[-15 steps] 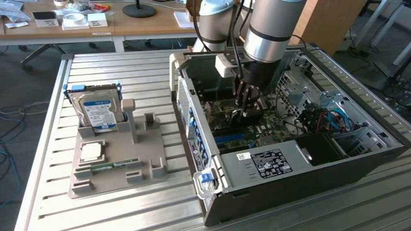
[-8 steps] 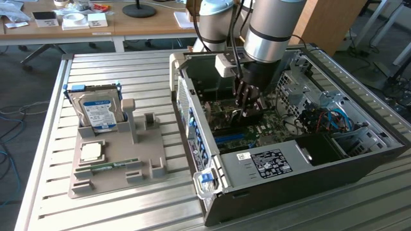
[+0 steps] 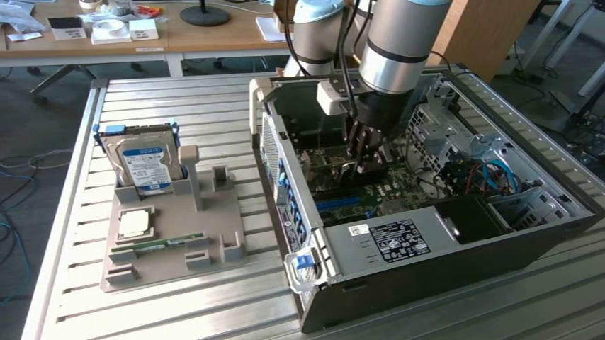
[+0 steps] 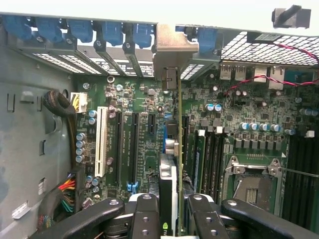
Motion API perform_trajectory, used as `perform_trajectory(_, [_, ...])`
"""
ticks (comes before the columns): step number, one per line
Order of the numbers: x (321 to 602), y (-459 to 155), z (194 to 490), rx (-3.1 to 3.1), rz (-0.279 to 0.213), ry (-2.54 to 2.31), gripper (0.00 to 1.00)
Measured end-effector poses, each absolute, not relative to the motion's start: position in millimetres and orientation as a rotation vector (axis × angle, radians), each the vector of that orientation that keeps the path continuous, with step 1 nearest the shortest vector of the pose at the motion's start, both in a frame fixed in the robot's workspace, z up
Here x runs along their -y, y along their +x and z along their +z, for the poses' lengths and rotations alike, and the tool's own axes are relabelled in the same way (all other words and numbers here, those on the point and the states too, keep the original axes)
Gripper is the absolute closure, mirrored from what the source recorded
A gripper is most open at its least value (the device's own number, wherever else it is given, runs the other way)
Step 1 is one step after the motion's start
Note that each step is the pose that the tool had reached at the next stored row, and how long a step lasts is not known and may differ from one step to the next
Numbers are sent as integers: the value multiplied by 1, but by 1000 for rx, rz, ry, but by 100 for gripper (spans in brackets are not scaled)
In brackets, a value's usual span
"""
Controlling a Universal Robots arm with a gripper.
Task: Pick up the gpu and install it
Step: 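Insert the gpu into the slot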
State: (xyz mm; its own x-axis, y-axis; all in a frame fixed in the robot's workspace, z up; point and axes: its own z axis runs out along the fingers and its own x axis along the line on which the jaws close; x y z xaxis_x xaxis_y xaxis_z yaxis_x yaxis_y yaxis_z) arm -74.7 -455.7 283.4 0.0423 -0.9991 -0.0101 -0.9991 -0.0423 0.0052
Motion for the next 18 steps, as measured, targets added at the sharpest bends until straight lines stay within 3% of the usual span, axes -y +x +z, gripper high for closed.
perform_trajectory(18, [456,-76,283,-2174,17,-2263,73])
